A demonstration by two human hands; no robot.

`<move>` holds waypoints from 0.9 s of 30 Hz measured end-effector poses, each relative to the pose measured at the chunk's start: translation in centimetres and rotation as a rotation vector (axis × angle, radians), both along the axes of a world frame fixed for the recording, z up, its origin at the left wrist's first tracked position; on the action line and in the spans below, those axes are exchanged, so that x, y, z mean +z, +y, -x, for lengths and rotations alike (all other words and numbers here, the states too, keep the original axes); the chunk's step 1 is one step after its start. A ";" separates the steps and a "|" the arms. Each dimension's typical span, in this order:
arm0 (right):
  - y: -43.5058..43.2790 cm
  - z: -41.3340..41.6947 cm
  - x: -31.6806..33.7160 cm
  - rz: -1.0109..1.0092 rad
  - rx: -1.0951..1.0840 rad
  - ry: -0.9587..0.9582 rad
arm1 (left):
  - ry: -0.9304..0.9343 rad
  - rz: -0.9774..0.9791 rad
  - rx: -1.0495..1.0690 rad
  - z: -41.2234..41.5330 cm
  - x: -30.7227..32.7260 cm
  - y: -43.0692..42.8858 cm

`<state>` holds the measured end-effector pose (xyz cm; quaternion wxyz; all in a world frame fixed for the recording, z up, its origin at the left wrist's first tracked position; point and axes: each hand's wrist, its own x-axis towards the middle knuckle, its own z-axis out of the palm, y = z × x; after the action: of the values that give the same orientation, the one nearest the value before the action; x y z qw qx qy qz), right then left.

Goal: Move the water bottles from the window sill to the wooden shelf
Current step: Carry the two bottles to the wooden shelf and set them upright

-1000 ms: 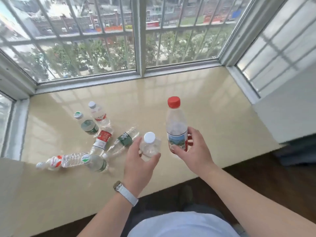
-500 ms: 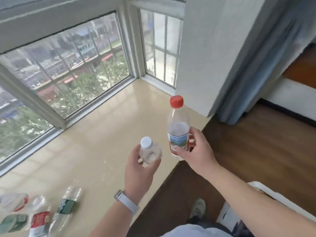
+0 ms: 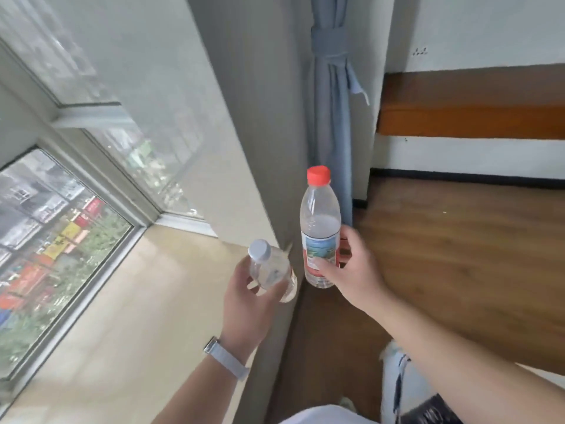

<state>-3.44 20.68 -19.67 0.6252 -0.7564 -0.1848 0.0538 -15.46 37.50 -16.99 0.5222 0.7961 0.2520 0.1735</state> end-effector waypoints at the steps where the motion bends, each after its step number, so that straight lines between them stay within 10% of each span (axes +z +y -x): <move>1: -1.1 -0.7 0.2 -0.009 -0.019 0.008 | -0.004 -0.010 -0.035 -1.4 0.3 -0.7; 27: -11.7 -21.1 0.7 0.194 -0.790 0.173 | -0.077 0.045 -0.724 -39.5 -0.7 -6.0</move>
<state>17.63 9.02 -18.97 0.5367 -0.8172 0.1789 -0.1097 24.07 31.47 -17.69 0.5763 0.8148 -0.0624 0.0014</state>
